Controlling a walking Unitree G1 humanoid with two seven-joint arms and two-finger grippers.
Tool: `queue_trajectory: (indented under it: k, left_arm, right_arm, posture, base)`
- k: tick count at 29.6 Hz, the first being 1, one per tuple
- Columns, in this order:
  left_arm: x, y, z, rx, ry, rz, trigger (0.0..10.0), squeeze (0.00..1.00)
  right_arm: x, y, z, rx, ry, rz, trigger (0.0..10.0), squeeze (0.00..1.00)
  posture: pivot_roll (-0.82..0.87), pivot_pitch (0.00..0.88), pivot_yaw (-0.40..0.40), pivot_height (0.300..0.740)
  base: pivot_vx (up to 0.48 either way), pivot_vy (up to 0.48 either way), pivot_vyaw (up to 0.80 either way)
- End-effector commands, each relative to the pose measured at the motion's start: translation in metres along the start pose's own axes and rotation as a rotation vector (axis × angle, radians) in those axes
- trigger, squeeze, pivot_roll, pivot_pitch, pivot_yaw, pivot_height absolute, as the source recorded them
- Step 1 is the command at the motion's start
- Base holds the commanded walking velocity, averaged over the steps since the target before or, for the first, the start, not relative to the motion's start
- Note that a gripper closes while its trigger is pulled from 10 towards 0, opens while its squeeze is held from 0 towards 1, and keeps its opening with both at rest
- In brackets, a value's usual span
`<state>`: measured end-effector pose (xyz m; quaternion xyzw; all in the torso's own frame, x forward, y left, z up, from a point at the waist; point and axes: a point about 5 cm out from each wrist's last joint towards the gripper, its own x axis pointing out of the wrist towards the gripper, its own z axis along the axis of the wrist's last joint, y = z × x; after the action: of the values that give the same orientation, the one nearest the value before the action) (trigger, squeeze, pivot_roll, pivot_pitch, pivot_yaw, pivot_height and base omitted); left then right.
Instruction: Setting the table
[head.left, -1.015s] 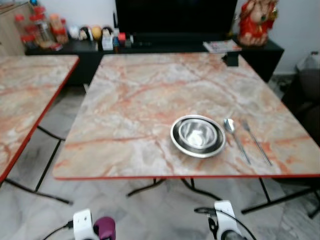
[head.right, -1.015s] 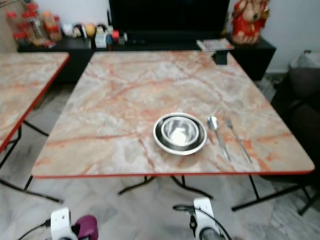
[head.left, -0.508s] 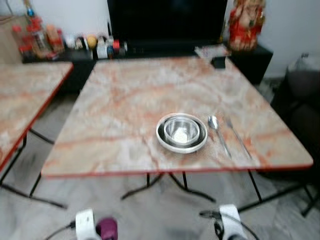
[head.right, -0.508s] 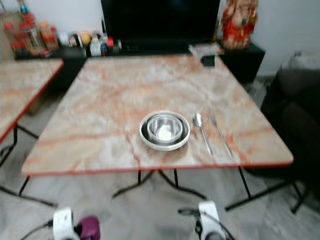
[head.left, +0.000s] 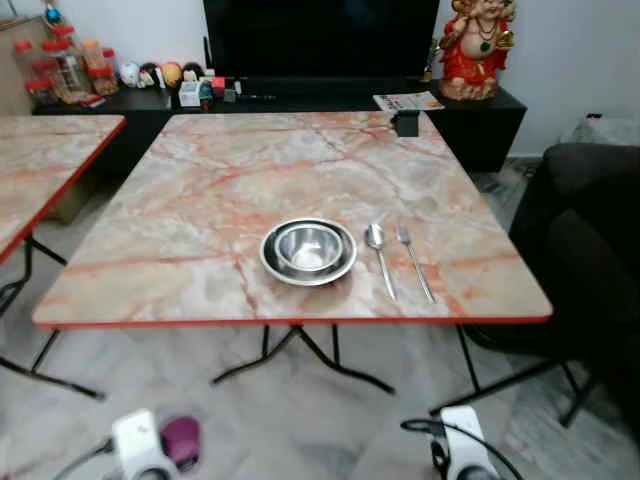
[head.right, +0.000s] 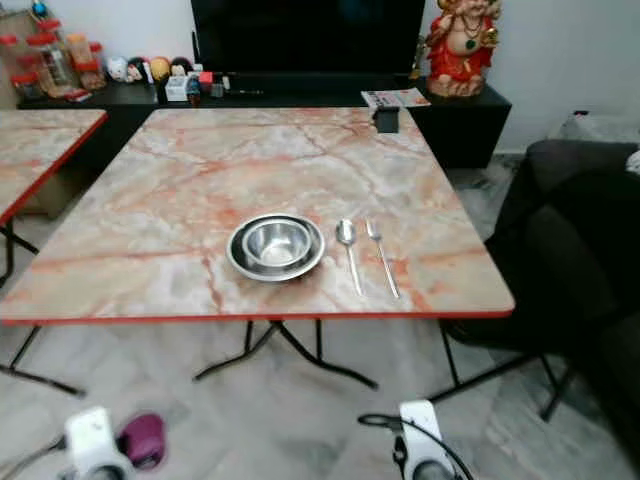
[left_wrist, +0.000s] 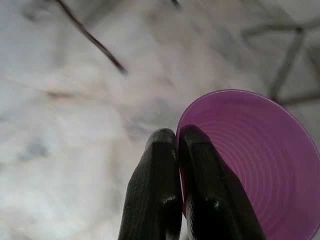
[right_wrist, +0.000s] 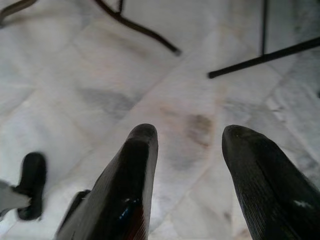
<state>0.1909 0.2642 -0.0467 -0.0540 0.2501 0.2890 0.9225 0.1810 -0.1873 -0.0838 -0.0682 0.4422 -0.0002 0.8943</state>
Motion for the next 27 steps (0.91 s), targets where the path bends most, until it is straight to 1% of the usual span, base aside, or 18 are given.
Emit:
queue_trajectory:
  k: [1, 2, 3, 5, 7, 10, 12, 13, 14, 15, 16, 17, 18, 20, 21, 23, 24, 27]
  left_arm:
    - [0.000, 0.002, 0.004, -0.024, -0.030, 0.027, 10.0, 0.00]
    - [0.001, 0.010, 0.010, -0.024, -0.075, 0.081, 10.0, 0.00]
    - [0.001, 0.029, 0.028, -0.024, -0.188, 0.213, 10.0, 0.00]
    - [-0.001, 0.045, 0.049, -0.017, -0.300, 0.332, 10.0, 0.00]
    - [-0.003, 0.055, 0.076, -0.005, -0.432, 0.408, 10.0, 0.00]
    - [-0.011, 0.063, 0.129, 0.044, -0.656, 0.490, 10.0, 0.00]
    - [-0.026, 0.064, 0.189, 0.084, -0.884, 0.541, 10.0, 0.00]
    - [-0.026, 0.064, 0.189, 0.084, -0.884, 0.541, 10.0, 0.00]
    - [-0.034, 0.060, 0.218, 0.069, -0.987, 0.532, 10.0, 0.00]
    - [-0.037, 0.059, 0.225, 0.060, -1.012, 0.526, 10.0, 0.00]
    - [-0.040, 0.050, 0.239, 0.038, -1.052, 0.466, 10.0, 0.00]
    - [-0.040, 0.050, 0.239, 0.038, -1.052, 0.466, 10.0, 0.00]
    - [-0.043, 0.032, 0.259, -0.009, -1.086, 0.316, 10.0, 0.00]
    - [-0.044, 0.012, 0.269, -0.100, -1.054, 0.154, 10.0, 0.00]
    - [-0.040, -0.010, 0.271, -0.190, -0.963, -0.046, 10.0, 0.00]
    - [-0.041, -0.029, 0.273, -0.216, -0.903, -0.187, 10.0, 0.00]
    - [-0.046, -0.048, 0.273, -0.214, -0.857, -0.307, 10.0, 0.00]
    - [-0.050, -0.062, 0.274, -0.227, -0.820, -0.381, 10.0, 0.00]
  right_arm:
    - [0.001, 0.000, 0.004, -0.004, -0.008, 0.003, 10.0, 0.00]
    - [0.001, 0.000, 0.005, -0.006, -0.008, 0.005, 10.0, 0.00]
    - [0.001, 0.001, 0.006, -0.013, -0.008, 0.010, 10.0, 0.00]
    - [0.002, 0.002, 0.007, -0.020, -0.009, 0.017, 10.0, 0.00]
    - [0.002, 0.003, 0.009, -0.024, -0.011, 0.021, 10.0, 0.00]
    - [0.002, 0.004, 0.010, -0.028, -0.015, 0.025, 10.0, 0.00]
    - [0.003, 0.004, 0.012, -0.029, -0.017, 0.026, 10.0, 0.00]
    - [0.003, 0.004, 0.012, -0.029, -0.017, 0.026, 10.0, 0.00]
    - [0.003, 0.003, 0.012, -0.030, -0.018, 0.026, 10.0, 0.00]
    - [0.003, 0.004, 0.012, -0.031, -0.018, 0.026, 10.0, 0.00]
    - [0.003, 0.003, 0.012, -0.029, -0.017, 0.024, 10.0, 0.00]
    - [0.003, 0.003, 0.012, -0.029, -0.017, 0.024, 10.0, 0.00]
    - [0.003, 0.003, 0.012, -0.025, -0.015, 0.022, 10.0, 0.00]
    - [0.003, 0.004, 0.011, -0.024, -0.015, 0.022, 10.0, 0.00]
    - [0.003, 0.005, 0.011, -0.020, -0.014, 0.023, 10.0, 0.00]
    - [0.003, 0.006, 0.011, -0.018, -0.013, 0.023, 10.0, 0.00]
    - [0.003, 0.007, 0.010, -0.015, -0.013, 0.024, 10.0, 0.00]
    - [0.003, 0.007, 0.010, -0.008, -0.013, 0.023, 10.0, 0.00]
  posture:
    - [0.02, 0.000, -0.002, 0.740]
    - [0.03, 0.000, -0.010, 0.740]
    - [0.04, 0.000, -0.017, 0.740]
    - [0.05, 0.000, -0.021, 0.740]
    - [0.05, 0.000, -0.023, 0.740]
    - [0.05, 0.000, -0.026, 0.740]
    - [0.06, 0.000, -0.028, 0.740]
    - [0.06, 0.000, -0.028, 0.740]
    - [0.06, 0.000, -0.027, 0.740]
    - [0.06, 0.000, -0.027, 0.740]
    - [0.06, 0.000, -0.023, 0.740]
    - [0.06, 0.000, -0.023, 0.740]
    - [0.06, 0.000, -0.019, 0.740]
    - [0.05, 0.000, -0.014, 0.740]
    - [0.05, 0.000, -0.010, 0.740]
    - [0.04, 0.000, -0.005, 0.740]
    - [0.04, 0.000, 0.000, 0.740]
    - [0.04, 0.000, 0.002, 0.740]
  base:
    - [0.000, 0.000, 0.00]
    - [0.000, 0.000, 0.00]
    - [0.000, 0.000, 0.00]
    - [0.000, 0.000, 0.00]
    - [0.000, 0.000, 0.00]
    - [0.000, 0.000, 0.00]
    - [0.000, 0.000, 0.00]
    - [0.000, 0.000, 0.00]
    - [0.000, 0.000, 0.00]
    - [0.000, 0.000, 0.00]
    - [0.000, 0.000, 0.00]
    - [0.000, 0.000, 0.00]
    - [0.000, 0.000, 0.00]
    - [0.000, 0.000, 0.00]
    - [0.000, 0.000, 0.00]
    - [0.000, 0.000, 0.00]
    - [0.000, 0.000, 0.00]
    - [0.000, 0.000, 0.00]
